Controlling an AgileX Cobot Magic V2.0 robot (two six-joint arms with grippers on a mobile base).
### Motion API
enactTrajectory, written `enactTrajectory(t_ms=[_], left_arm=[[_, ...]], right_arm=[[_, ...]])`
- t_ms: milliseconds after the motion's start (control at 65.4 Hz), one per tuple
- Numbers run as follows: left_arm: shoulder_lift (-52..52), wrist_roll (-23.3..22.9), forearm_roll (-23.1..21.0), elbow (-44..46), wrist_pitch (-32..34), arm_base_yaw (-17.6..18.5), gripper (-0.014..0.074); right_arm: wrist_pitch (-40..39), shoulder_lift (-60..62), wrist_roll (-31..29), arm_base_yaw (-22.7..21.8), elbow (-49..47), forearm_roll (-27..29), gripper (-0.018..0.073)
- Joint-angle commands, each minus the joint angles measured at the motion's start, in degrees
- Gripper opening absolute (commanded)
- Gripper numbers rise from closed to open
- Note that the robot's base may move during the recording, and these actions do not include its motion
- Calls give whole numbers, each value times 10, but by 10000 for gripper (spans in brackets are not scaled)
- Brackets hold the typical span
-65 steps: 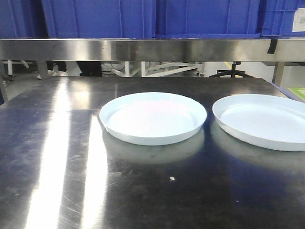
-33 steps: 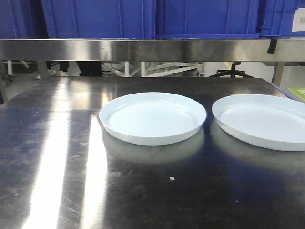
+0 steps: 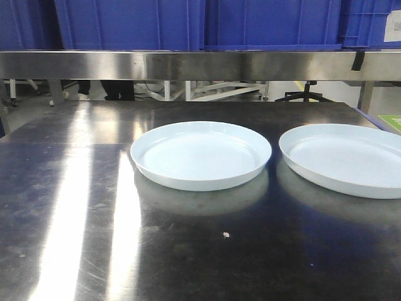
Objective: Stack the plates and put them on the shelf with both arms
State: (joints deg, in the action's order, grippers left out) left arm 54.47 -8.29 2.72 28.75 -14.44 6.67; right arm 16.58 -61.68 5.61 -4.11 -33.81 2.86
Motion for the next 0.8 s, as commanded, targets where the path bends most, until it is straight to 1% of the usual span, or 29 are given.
enactTrajectory(t_ms=[0, 15, 61, 122, 245, 291, 321, 352, 367, 413, 474, 520, 780], left_arm=[[-7, -5, 1, 15, 45, -1, 92], [-7, -5, 1, 15, 45, -1, 92], [-7, -5, 1, 15, 45, -1, 92], [-7, -5, 1, 15, 45, -1, 92], [-7, -5, 1, 15, 45, -1, 92], [-7, -5, 1, 15, 45, -1, 92], [-7, -5, 1, 15, 45, -1, 92], [-7, -5, 1, 15, 45, -1, 92], [-7, -5, 1, 15, 45, -1, 92], [-7, -5, 1, 15, 45, -1, 92], [-7, -5, 1, 15, 45, -1, 92], [-7, -5, 1, 15, 45, -1, 92], [-7, -5, 1, 15, 45, -1, 92]], right_arm=[[-23, 7, 0, 0, -21, -2, 162], [-20, 7, 0, 0, -21, -2, 108], [-17, 7, 0, 0, -21, -2, 33], [-17, 7, 0, 0, -21, -2, 79], [-16, 7, 0, 0, -21, -2, 98], [-15, 7, 0, 0, -21, -2, 138], [-13, 7, 0, 1, -21, -2, 181], [-11, 7, 0, 1, -21, -2, 237], [-10, 7, 0, 1, -21, -2, 285], [-6, 7, 0, 1, -21, -2, 384], [-4, 7, 0, 1, -21, -2, 488], [-2, 7, 0, 1, -21, -2, 508], [-1, 6, 0, 1, -21, -1, 505]])
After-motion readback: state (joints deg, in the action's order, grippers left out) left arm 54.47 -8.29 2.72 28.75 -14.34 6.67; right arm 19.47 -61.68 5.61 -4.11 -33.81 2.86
